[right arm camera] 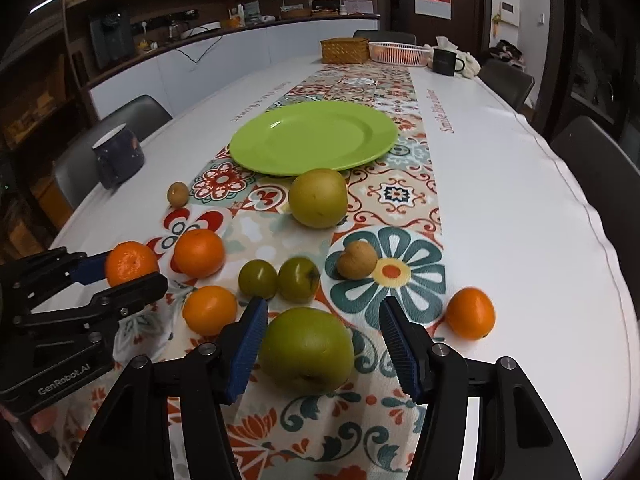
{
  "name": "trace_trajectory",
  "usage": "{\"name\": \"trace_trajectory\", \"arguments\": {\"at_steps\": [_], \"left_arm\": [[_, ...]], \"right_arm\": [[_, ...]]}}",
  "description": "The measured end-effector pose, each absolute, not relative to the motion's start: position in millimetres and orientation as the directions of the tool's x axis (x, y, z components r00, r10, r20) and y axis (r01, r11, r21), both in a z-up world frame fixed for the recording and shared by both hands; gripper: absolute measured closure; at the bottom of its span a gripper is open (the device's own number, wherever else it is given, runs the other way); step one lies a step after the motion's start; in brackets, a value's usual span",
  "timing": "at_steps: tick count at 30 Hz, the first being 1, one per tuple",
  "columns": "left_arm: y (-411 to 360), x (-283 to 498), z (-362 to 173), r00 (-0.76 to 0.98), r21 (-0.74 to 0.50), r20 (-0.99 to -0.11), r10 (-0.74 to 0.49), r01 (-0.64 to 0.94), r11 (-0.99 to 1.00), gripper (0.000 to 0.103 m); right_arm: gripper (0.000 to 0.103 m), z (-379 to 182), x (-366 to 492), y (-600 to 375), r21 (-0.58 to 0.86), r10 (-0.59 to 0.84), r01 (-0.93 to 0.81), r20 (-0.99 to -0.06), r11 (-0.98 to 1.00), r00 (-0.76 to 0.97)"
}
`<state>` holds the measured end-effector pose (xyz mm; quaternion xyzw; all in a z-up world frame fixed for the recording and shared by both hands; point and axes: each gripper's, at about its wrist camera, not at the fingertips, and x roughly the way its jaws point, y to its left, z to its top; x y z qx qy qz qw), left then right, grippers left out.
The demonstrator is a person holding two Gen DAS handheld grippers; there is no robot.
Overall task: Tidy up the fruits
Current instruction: 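Lift the orange and pomelo and carry both over the green plate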
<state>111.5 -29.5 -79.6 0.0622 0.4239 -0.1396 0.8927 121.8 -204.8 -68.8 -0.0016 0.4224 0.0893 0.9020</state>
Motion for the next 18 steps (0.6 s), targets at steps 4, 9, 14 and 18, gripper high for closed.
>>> {"name": "trace_trajectory", "arguments": {"at_steps": [4,9,14,18], "left_arm": [[-28.6,110.9,-84.0,0.593,-0.01,-0.782,-0.194,0.298,0.954,0.063],[-28.2,109.0,-87.7,0.583,-0.014,-0.789,-0.193,0.297,0.955,0.063],[-26.6,107.7,-90.3,0.576,-0.019,-0.795,-0.191,0.291,0.957,0.063],[-25.3,106.6,-89.6,0.578,-0.02,-0.793,-0.192,0.29,0.957,0.063]], "right_arm": [[0.044,-70.2,119.1,-199.0,0.05,0.156,-0.185,-0.765,0.981,0.625],[0.044,-77.2,114.9,-195.1,0.091,0.198,-0.205,-0.78,0.974,0.593],[0.044,-82.6,111.9,-190.5,0.109,0.216,-0.217,-0.796,0.97,0.566],[0.051,-86.8,111.4,-188.7,0.117,0.22,-0.216,-0.805,0.969,0.551]]}}
